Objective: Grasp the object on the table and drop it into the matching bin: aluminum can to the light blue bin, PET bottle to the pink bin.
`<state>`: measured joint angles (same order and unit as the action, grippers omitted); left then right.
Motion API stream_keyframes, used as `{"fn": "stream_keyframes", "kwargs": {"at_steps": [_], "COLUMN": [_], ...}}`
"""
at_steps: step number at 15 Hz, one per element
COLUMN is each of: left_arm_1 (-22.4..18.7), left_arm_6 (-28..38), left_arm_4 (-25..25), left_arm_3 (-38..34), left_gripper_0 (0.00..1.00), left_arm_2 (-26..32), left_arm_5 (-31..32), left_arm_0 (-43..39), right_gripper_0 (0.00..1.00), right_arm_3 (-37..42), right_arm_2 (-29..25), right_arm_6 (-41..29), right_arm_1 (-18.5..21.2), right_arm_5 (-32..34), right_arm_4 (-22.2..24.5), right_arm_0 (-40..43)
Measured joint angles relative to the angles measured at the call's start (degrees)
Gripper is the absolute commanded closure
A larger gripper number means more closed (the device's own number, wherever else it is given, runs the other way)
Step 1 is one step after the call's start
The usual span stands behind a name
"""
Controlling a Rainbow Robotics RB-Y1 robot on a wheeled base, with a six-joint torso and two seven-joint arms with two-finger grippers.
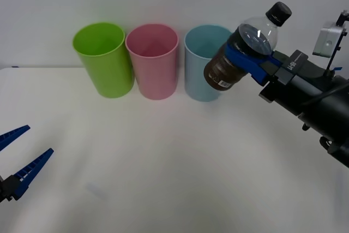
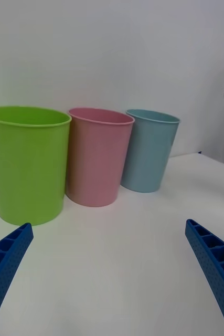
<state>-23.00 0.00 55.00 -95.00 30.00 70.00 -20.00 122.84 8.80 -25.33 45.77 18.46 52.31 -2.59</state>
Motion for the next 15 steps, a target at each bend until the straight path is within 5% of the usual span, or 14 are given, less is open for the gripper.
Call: {"fn": "stream_keyframes", "kwargs": {"at_steps": [6, 15], "left_arm_1": [0.0, 0.0], "left_arm_6": [0.0, 0.0], "left_arm_4": [0.0, 0.0], "left_arm_3": [0.0, 0.0], "left_gripper_0": [0.0, 0.0], "left_arm_2": [0.0, 0.0], "left_arm_5": [0.0, 0.0], "left_arm_0": [0.0, 0.0], "right_gripper_0": [1.0, 1.0], "right_arm_3": [-11.3, -41.4], "right_arm_2": [6.7, 11.0], "right_arm_6": [-1.7, -2.2], "right_arm_1": [-2.1, -24.2], "right_arm_5": [-0.1, 0.0], "right_arm_4": [0.2, 16.0], "right_arm_0": [-15.5, -37.9]}}
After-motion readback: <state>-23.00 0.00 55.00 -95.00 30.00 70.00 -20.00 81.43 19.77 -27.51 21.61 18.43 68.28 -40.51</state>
